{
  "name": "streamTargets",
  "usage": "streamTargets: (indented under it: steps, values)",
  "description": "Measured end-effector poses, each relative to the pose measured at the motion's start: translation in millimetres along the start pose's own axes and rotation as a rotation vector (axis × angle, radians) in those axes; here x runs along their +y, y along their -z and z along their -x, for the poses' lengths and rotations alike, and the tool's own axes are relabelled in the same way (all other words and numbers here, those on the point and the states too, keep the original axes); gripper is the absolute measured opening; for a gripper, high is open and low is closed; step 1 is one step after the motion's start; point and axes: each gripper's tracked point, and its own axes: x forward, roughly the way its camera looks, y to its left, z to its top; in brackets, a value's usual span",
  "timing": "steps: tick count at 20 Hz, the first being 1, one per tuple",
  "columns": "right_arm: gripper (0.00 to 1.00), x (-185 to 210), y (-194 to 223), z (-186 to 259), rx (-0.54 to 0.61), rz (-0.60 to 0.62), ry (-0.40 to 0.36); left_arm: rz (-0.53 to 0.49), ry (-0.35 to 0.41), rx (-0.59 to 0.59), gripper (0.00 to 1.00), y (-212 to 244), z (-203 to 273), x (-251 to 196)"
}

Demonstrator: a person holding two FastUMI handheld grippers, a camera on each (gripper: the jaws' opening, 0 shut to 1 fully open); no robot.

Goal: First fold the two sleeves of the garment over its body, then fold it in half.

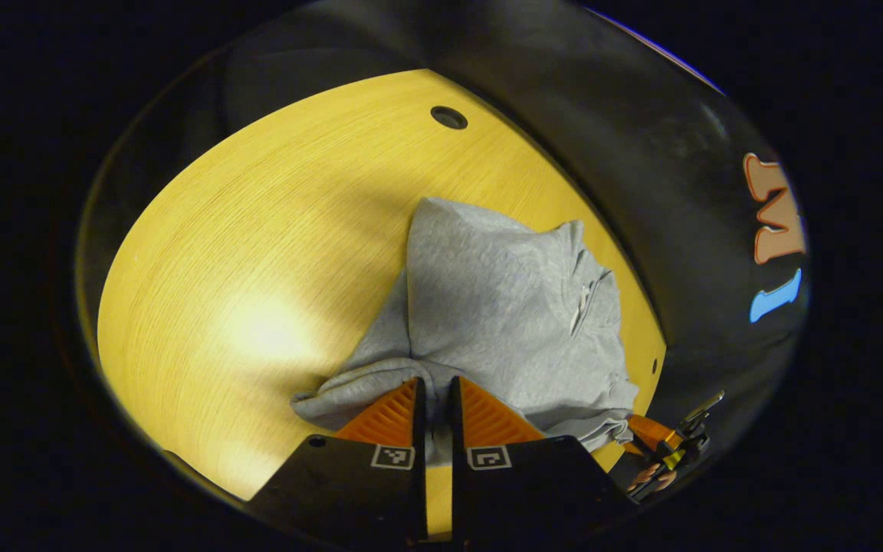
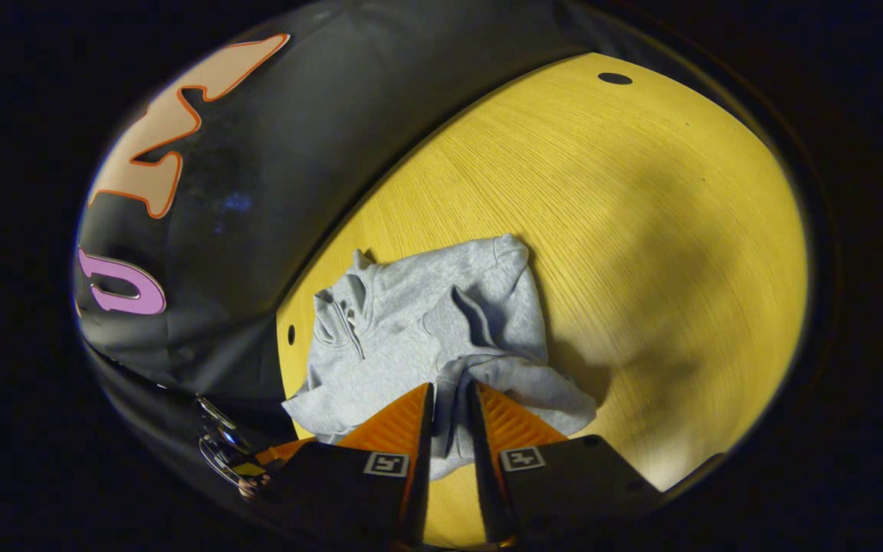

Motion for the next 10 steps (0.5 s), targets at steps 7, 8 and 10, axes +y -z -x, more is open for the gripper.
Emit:
streamTargets:
  steps: [7, 8, 10]
  values:
    - [0.95, 34, -50, 24, -0.305, 0.214, -0.035, -0.253, -0.028, -0.349, 0.96, -71, 39, -27]
    - [0.96, 39, -55, 33, -0.360, 0.268, -0.030, -0.300, -0.037, -0.407, 0.96, -79, 50, -32]
    - [0.96, 45, -67, 58, -0.476, 0.378, -0.010, -0.401, -0.055, -0.522, 0.96, -93, 75, -47]
